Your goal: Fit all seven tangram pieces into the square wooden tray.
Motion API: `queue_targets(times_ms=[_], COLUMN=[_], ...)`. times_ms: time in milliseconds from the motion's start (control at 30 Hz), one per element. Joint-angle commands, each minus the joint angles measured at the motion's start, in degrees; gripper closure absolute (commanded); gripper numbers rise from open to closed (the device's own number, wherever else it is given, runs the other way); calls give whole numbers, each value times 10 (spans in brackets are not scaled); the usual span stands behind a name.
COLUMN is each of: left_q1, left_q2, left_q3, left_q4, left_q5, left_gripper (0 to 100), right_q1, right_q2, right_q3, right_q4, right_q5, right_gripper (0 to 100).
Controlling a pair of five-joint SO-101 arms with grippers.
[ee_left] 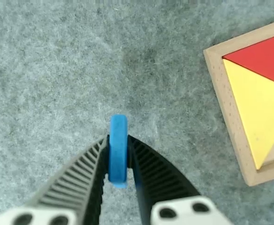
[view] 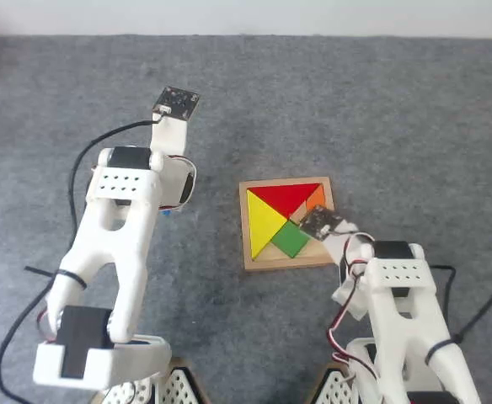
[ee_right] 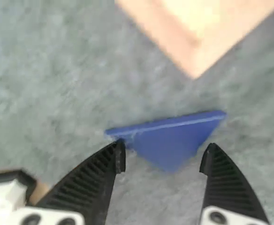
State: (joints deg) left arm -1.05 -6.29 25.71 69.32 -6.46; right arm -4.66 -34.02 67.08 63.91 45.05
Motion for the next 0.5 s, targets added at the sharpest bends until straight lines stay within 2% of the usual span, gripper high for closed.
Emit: queue_targets(times_ms=[0,200,467], left_q1=[-4,-4,-4], left_q2=[-32,-32,-32], left_q3=[-1,-1,-1], left_q4=[-10,-10,-11], left_q5=[-4,-4,-4], left_gripper=[987,987,987], right_q1=[15,93,67], right_q2=[-18,-18,-57], right_q3=[-1,-4,-44], right_q4=[-48,-154,77], right_q5=[-12,-11,44], right_gripper=[725,725,726])
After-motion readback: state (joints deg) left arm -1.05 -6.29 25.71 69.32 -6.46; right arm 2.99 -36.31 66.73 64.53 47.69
